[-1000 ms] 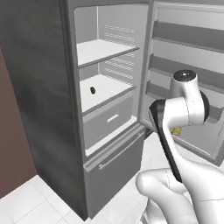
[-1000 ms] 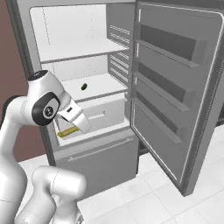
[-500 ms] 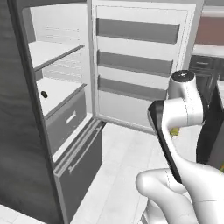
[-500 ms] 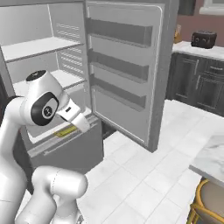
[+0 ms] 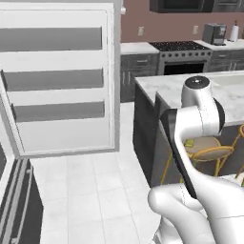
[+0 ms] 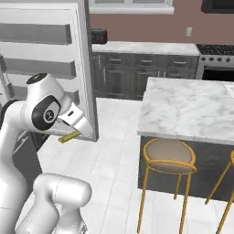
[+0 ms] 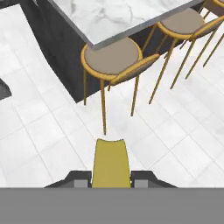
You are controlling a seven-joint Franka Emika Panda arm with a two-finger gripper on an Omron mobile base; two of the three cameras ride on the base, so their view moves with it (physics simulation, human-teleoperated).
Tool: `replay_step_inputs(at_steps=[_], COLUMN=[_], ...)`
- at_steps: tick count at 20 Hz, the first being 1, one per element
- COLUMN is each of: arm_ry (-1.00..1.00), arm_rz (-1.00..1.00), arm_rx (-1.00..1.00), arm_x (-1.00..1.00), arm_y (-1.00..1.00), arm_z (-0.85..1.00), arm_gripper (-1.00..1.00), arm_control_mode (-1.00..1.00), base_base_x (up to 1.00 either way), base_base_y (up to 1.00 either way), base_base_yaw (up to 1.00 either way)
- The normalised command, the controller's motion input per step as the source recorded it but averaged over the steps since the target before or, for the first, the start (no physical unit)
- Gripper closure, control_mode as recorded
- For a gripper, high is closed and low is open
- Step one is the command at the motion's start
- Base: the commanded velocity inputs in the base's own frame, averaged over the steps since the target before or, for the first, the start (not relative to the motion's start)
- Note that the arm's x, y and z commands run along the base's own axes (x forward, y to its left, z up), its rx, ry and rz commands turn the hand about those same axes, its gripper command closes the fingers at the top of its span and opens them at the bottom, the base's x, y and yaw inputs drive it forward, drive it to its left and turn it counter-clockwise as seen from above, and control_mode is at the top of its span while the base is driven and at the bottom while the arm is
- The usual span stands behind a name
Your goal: Pick the egg and butter from the fridge and place them by the bowl for mixing.
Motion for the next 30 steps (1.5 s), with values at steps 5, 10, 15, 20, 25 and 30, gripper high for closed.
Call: replay_step_inputs(at_steps=[5, 10, 15, 20, 25, 30], arm_ry=[0.00, 0.00, 0.00, 0.00, 0.00, 0.00], arm_rz=[0.00, 0.00, 0.00, 0.00, 0.00, 0.00], arm_rx=[0.00, 0.00, 0.00, 0.00, 0.00, 0.00], arm_x=[0.00, 0.00, 0.00, 0.00, 0.00, 0.00], arm_y=[0.00, 0.00, 0.00, 0.00, 0.00, 0.00], arm_z=[0.00, 0.00, 0.00, 0.00, 0.00, 0.00], arm_gripper=[1.00, 1.00, 1.00, 1.00, 1.00, 1.00], arm_control_mode=[1.00, 1.00, 1.00, 1.00, 1.00, 1.00], base_base_x=[-0.13, -0.01, 0.07, 0.25, 0.49, 0.63], base_base_y=[0.00, -0.14, -0.15, -0.19, -0.18, -0.24], base_base_yaw=[-0.87, -0.78, -0.75, -0.58, -0.36, -0.17])
